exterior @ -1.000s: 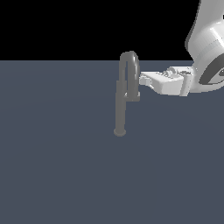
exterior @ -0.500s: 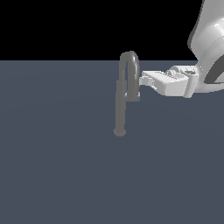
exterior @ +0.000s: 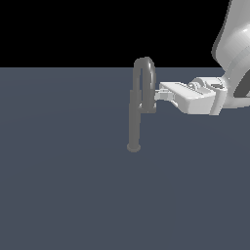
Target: Turn on the faucet by rotating a designated handle.
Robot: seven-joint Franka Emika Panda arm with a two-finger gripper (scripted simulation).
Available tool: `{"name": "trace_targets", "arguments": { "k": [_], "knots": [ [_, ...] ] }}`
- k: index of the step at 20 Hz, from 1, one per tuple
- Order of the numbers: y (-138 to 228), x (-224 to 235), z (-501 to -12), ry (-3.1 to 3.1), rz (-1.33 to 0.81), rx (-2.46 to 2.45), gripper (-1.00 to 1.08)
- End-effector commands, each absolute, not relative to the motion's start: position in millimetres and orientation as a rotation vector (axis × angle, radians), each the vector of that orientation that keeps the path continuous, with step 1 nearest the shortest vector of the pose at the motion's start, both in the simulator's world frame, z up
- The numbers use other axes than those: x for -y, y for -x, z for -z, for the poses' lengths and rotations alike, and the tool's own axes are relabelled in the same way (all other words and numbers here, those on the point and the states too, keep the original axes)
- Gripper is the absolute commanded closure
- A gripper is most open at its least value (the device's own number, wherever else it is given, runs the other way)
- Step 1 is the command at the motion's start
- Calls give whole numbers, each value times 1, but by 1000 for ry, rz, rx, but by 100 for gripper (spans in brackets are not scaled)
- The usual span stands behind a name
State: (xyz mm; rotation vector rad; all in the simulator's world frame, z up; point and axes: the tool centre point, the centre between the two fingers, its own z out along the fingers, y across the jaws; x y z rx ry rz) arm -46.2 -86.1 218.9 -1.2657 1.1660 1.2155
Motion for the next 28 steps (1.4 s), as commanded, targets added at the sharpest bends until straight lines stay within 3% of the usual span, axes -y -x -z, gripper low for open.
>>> {"name": "trace_targets", "arguments": {
  "k": [1,3,4,11,13,22,23,24,28],
  "knots": [
    [62,87,-195,1243,-1244,-1189,108],
    [66,87,-190,1241,-1247,-1191,108],
    [54,87,-212,1268,-1216,-1161,108],
    [69,88,-162,1241,-1247,-1191,108],
    [58,87,-190,1270,-1217,-1152,108],
    [58,87,-137,1241,-1247,-1190,108],
    [58,87,-137,1241,-1247,-1190,108],
    [48,89,-176,1277,-1208,-1134,108],
    [44,88,-156,1265,-1222,-1154,108]
  ]
}}
